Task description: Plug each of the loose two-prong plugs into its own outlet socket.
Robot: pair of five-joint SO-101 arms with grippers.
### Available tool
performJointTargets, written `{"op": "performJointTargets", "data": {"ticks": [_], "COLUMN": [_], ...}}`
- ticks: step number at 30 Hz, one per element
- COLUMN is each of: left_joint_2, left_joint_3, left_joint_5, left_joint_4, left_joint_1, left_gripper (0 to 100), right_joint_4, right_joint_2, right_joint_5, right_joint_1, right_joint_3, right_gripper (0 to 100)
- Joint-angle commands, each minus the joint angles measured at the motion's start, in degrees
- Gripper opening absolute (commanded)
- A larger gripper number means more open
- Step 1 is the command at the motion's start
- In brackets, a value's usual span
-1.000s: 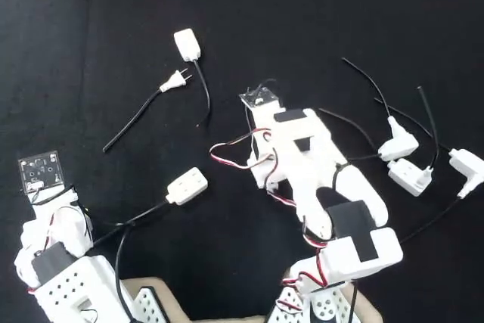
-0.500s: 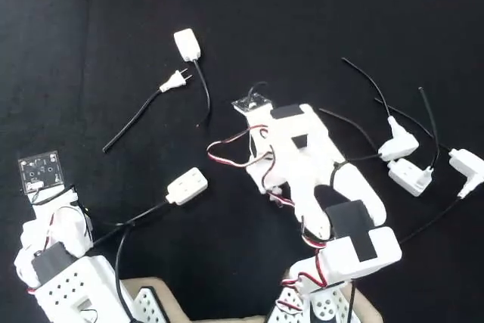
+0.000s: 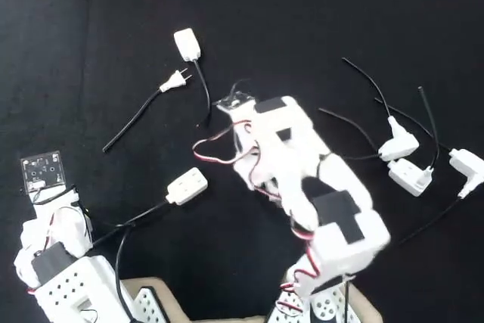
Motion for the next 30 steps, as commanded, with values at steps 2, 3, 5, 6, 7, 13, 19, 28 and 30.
{"op": "performJointTargets", "data": {"ticks": [2, 3, 5, 6, 7, 13, 19, 28, 30], "left_joint_2": [-0.2, -0.2, -0.2, -0.2, -0.2, -0.2, -0.2, -0.2, -0.2], "left_joint_3": [-0.3, -0.3, -0.3, -0.3, -0.3, -0.3, -0.3, -0.2, -0.2], "left_joint_5": [-0.5, -0.5, -0.5, -0.5, -0.5, -0.5, -0.5, -0.5, -0.5], "left_joint_4": [-0.4, -0.4, -0.4, -0.4, -0.4, -0.4, -0.4, -0.4, -0.4], "left_joint_1": [0.5, 0.5, 0.5, 0.5, 0.5, 0.5, 0.5, 0.5, 0.5], "left_gripper": [14, 14, 14, 14, 14, 14, 14, 14, 14], "right_joint_4": [6.3, 8.3, 12.5, 14.8, 16.8, 24.2, 24.4, 23.8, 23.9], "right_joint_2": [9.5, 12.2, 17.4, 19.9, 22.3, 31.6, 32.0, 32.0, 32.0], "right_joint_5": [0.5, 0.6, 2.1, 3.0, 3.5, 3.7, 3.8, 3.9, 3.7], "right_joint_1": [1.7, 2.5, 4.1, 4.5, 4.7, 4.6, 4.7, 4.7, 4.7], "right_joint_3": [-13.2, -16.4, -22.3, -24.8, -27.1, -35.9, -34.9, -33.9, -34.7], "right_gripper": [19.1, 19.1, 19.1, 19.1, 19.1, 14.7, 9.7, 5.4, 5.1]}}
